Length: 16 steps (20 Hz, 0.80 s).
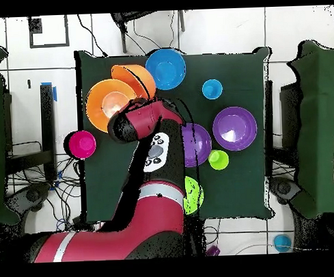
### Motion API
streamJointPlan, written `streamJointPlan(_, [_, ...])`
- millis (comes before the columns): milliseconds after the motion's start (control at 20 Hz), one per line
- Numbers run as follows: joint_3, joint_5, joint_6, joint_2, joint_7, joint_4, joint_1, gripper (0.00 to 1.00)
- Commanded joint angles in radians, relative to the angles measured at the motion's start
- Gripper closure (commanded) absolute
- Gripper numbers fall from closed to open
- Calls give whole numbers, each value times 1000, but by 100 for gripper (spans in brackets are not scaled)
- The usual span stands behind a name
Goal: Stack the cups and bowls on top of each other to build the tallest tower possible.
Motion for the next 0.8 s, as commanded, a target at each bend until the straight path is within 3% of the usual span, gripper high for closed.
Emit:
streamJointPlan(50, [64, 4, -21, 14, 77, -13, -22, 100])
streamJointPlan(450, [192, 84, 145, -234, -25, 141, -132, 100])
streamJointPlan(800, [320, 146, 298, -360, -146, 165, -259, 100])
